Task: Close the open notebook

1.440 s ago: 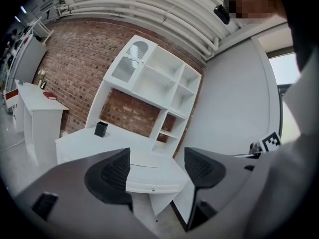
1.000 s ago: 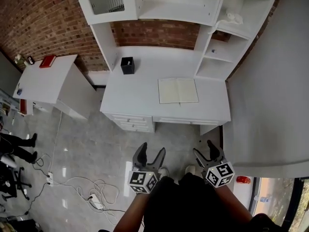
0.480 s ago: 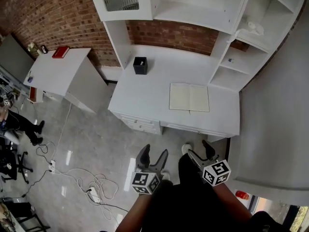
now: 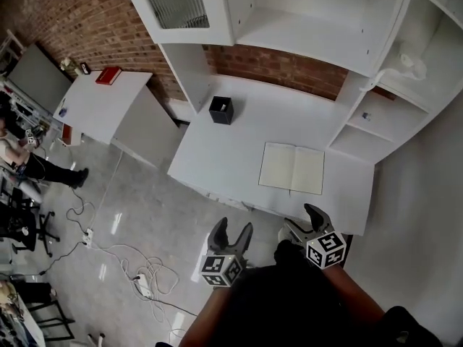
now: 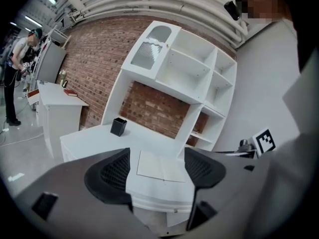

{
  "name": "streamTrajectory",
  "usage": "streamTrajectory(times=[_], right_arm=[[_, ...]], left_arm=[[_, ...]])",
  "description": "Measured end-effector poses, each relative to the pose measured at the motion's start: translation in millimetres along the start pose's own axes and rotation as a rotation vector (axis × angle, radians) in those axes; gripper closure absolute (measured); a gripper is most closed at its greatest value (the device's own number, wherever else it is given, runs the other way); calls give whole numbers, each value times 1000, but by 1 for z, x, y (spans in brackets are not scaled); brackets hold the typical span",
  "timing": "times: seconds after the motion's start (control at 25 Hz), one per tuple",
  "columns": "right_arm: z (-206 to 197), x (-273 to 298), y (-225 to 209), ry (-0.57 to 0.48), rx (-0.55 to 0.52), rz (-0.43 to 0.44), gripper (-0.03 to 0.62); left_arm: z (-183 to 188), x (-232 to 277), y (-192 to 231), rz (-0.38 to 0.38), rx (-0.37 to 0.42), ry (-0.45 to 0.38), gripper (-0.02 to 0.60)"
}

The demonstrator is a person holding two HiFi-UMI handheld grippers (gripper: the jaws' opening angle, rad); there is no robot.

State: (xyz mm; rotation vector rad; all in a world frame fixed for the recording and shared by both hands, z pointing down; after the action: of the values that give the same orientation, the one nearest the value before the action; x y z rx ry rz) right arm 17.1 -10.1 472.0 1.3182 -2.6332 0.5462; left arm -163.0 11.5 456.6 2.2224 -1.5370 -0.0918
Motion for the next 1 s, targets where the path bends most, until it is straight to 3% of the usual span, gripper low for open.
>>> streamTrajectory(times=[0.24, 0.4, 0.6, 0.88, 1.0], right_arm=[[-3, 23, -43, 46, -35, 38, 293], [-26, 38, -66, 121, -57, 74, 293], [-42, 71, -99, 174, -140, 86, 290], [-97, 136, -111, 305, -291, 177, 290], [-115, 154, -116, 337, -334, 163, 290]], left_arm=[[2, 41, -4, 44, 4, 5, 261], [-5, 63, 1, 125, 28, 18, 261], [-19, 80, 7, 198, 4, 63, 261], [-54, 119, 27, 192, -20, 117, 261], [-71, 137, 39, 193, -13, 147, 261]])
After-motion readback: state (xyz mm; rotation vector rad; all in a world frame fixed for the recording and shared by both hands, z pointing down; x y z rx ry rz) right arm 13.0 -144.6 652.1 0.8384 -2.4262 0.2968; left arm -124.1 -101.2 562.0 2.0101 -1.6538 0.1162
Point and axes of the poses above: the fingertips, and each gripper's own axes: x forward along the fingers, y to its left, z out of its top, the point moved 1 cm from there along -x, backward along the fingers, and after that the axes turned 9 degrees about -y, right-handed, at the moved point
